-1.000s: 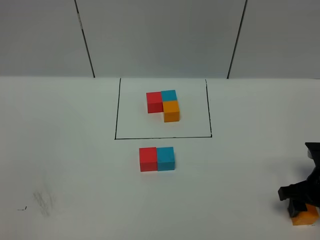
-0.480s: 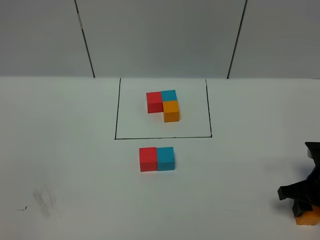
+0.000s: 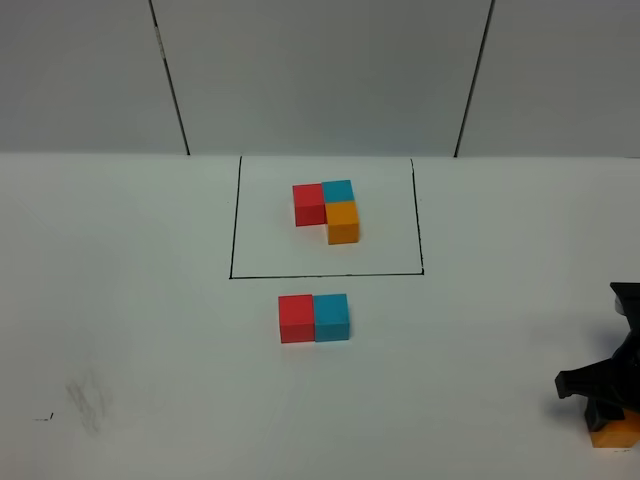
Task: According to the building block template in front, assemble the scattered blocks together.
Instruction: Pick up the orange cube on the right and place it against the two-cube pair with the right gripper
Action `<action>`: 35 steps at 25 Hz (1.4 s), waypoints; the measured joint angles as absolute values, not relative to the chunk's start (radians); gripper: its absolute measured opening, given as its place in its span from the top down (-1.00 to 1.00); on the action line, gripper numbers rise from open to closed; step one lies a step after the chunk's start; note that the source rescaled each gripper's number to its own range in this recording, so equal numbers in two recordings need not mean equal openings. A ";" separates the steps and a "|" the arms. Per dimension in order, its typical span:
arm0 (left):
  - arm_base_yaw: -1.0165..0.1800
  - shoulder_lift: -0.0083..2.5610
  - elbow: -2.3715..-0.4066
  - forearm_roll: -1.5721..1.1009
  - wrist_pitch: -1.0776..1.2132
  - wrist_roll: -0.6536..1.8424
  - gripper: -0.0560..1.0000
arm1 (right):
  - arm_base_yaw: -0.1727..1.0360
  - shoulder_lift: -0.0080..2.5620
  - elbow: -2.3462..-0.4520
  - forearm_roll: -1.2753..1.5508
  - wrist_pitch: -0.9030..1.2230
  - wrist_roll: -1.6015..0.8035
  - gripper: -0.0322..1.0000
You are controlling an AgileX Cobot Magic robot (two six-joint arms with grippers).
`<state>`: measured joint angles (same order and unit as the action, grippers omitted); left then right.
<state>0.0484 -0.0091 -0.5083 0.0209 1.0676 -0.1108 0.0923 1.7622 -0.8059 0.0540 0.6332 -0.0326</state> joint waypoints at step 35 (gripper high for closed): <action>0.048 -0.009 -0.508 0.021 1.068 -0.111 -0.89 | 0.580 1.645 -0.939 0.332 0.635 0.129 0.75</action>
